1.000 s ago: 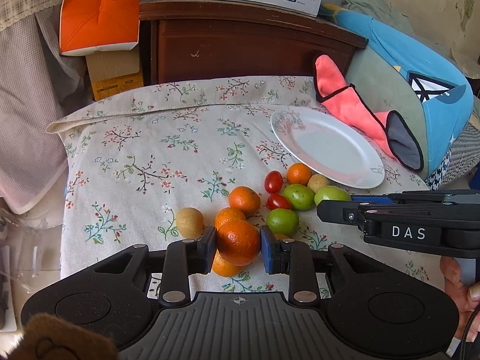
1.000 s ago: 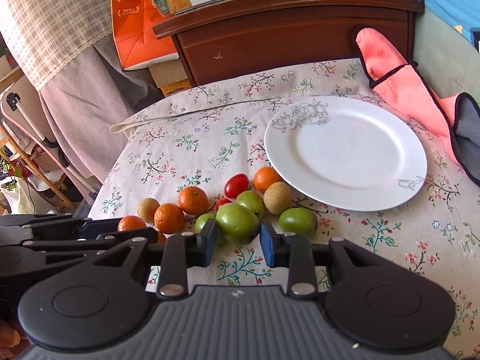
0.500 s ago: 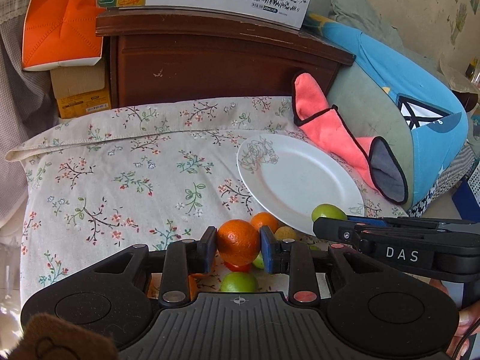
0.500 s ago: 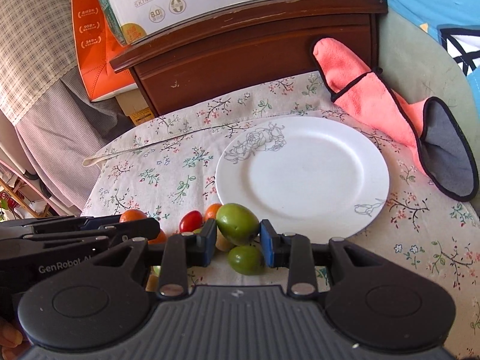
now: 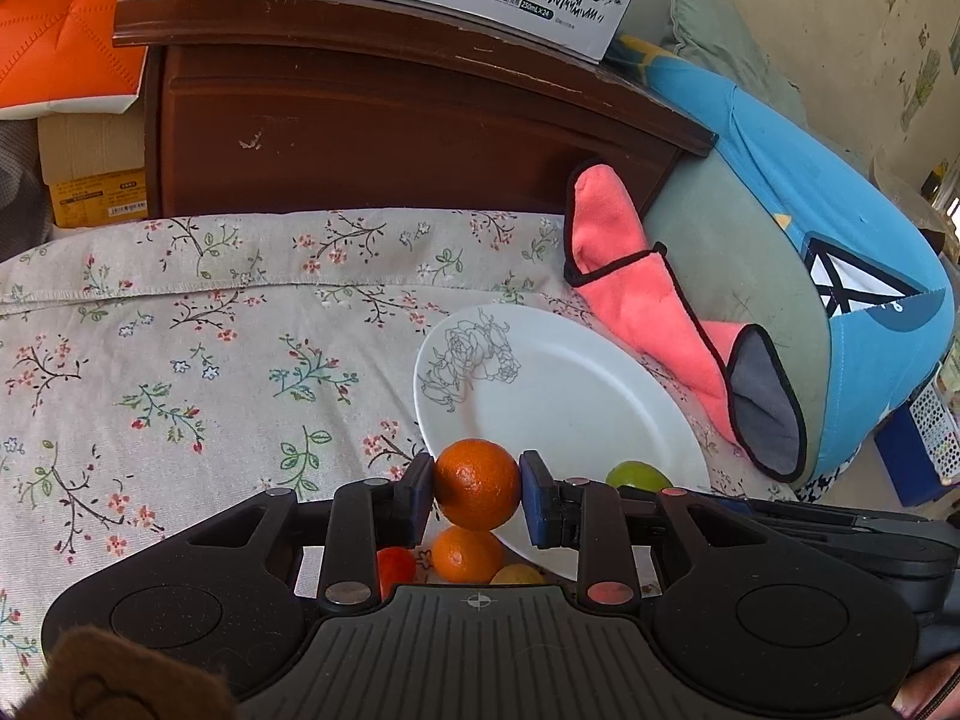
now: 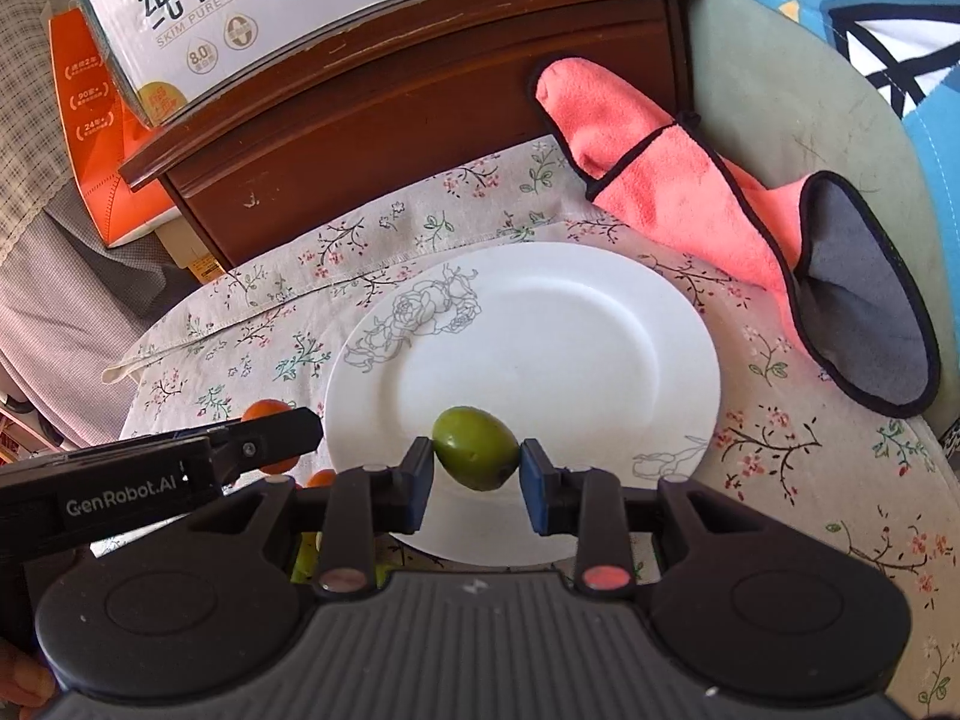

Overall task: Organize fruits
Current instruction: 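Carry the green jujube onto the plate and open the right gripper while the left holds the tangerine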

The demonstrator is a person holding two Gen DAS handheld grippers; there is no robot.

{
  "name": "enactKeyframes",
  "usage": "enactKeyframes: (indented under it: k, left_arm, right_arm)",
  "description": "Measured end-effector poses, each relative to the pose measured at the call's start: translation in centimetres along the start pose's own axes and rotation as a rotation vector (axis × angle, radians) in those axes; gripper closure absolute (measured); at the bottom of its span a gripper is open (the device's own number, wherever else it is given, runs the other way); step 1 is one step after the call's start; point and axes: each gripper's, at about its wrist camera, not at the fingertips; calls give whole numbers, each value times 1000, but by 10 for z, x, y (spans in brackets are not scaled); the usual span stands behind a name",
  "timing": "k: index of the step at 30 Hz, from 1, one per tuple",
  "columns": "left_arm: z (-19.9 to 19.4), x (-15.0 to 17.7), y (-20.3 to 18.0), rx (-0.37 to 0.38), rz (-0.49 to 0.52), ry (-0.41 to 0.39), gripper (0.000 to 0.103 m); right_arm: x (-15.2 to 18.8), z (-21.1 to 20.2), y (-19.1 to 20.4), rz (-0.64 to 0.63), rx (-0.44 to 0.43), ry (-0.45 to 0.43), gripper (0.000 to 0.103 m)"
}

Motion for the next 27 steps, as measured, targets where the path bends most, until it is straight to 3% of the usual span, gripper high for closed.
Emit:
enactKeyframes:
  k: [18, 20, 24, 27]
  left_arm:
    - [34, -1, -12, 4, 108, 26, 74]
    - [35, -2, -13, 13, 119, 25, 72]
    - [30, -4, -15, -1, 143, -4, 58]
    - [26, -7, -14, -30, 158, -25, 56]
  right_arm:
    - [-7, 20, -10, 47, 25, 25, 69]
    - [-8, 21, -13, 62, 25, 29, 69]
    - [-11, 21, -18, 83, 13, 30, 69]
    - [-15, 19, -22, 96, -1, 21, 69]
Point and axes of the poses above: each gripper's, at about its wrist camera, not at the fingertips, and z roughly the way its jaws point, y to its left, x to its underside, and after that the axes turned 14 degrees about x, right-handed
